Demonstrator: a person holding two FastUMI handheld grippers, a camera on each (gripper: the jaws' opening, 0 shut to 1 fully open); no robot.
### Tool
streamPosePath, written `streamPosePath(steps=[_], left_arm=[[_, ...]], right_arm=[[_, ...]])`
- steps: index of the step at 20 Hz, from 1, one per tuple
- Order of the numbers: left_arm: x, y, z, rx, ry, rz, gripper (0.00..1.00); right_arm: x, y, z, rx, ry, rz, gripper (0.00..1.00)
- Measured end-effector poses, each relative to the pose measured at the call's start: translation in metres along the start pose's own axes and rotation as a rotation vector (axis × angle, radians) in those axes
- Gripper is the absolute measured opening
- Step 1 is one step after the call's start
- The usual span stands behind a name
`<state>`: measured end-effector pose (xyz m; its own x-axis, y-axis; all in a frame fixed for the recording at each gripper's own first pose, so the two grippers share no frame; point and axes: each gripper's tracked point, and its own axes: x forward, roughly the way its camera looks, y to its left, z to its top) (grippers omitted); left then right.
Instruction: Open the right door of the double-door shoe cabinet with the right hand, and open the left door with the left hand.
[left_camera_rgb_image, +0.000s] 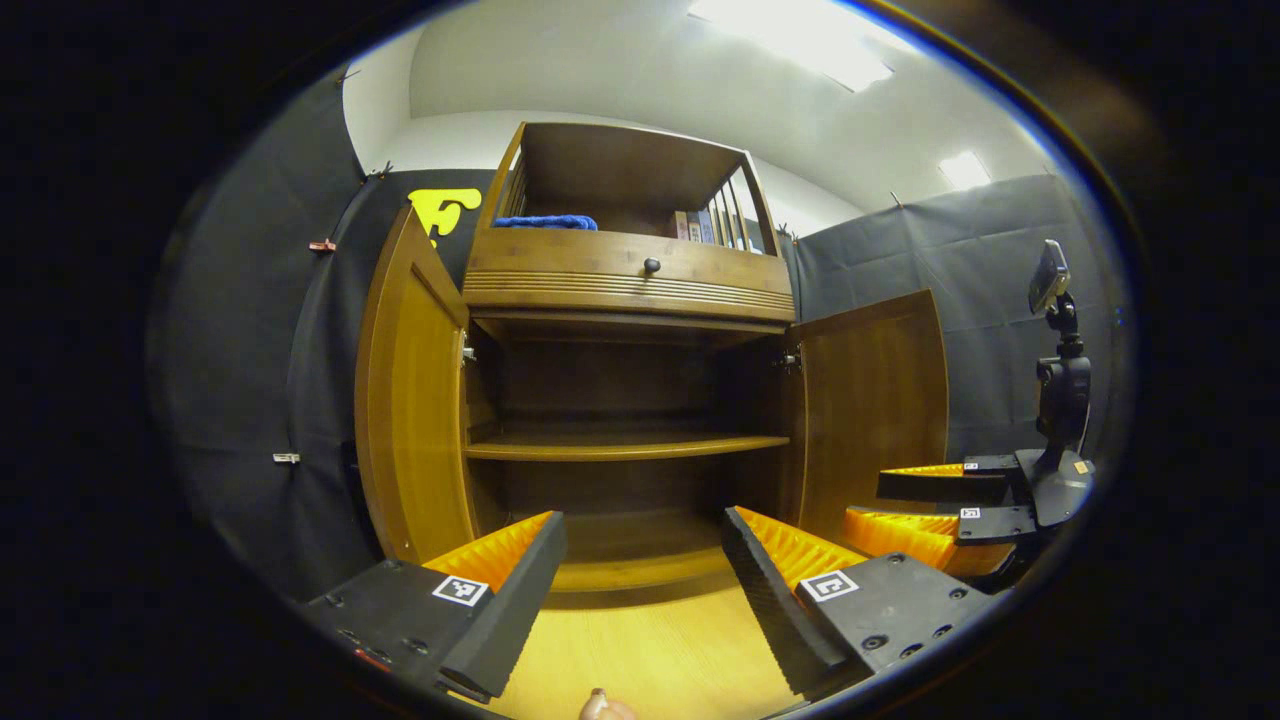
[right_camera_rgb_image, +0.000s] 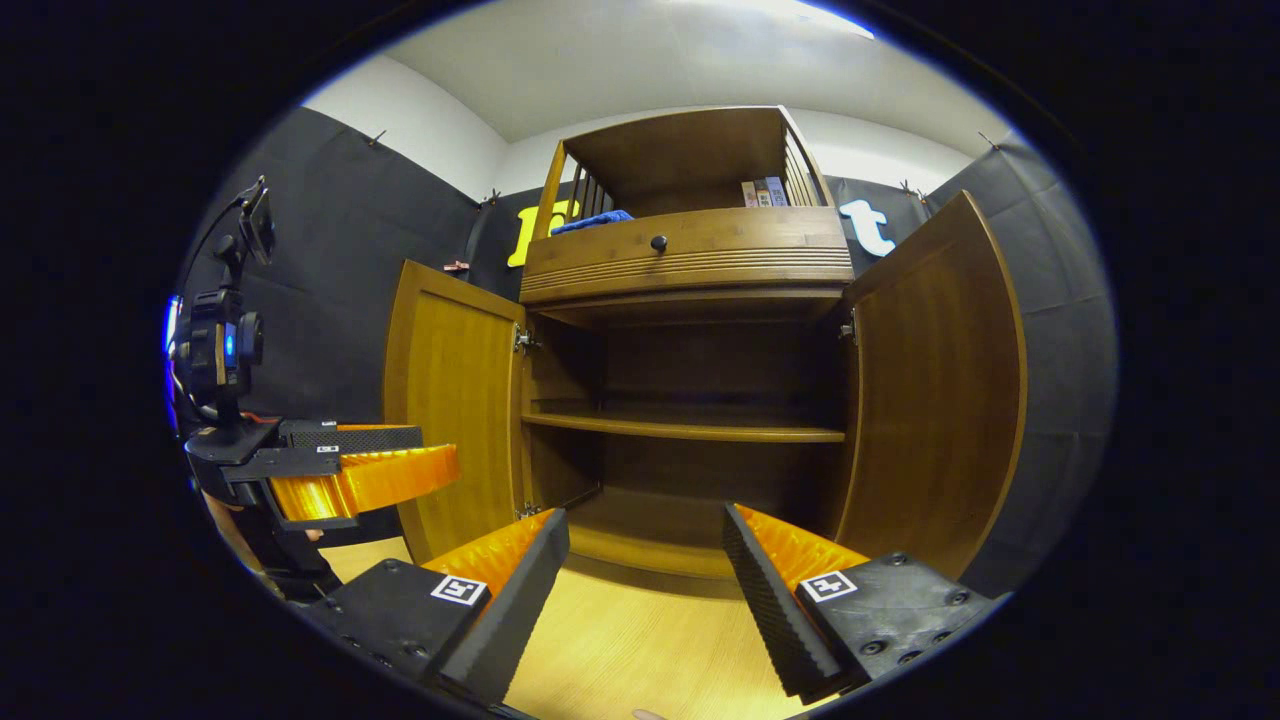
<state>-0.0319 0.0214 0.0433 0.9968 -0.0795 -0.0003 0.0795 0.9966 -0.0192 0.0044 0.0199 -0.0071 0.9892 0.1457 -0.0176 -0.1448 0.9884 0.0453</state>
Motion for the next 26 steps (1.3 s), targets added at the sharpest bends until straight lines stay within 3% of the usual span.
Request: streamPosePath(steps=[6, 26], left_arm=[[0.006, -0.011, 0.003, 0.006, -0.019, -0.028, 0.97], [0.007, -0.03, 0.001, 0.014, 0.001, -0.045, 0.97]], right_arm=[[-0.004, -0.023, 0.027, -0.023, -0.06, -0.071, 0.98], [-0.022, -0.02, 0.025, -0.027, -0.052, -0.042, 0.98]])
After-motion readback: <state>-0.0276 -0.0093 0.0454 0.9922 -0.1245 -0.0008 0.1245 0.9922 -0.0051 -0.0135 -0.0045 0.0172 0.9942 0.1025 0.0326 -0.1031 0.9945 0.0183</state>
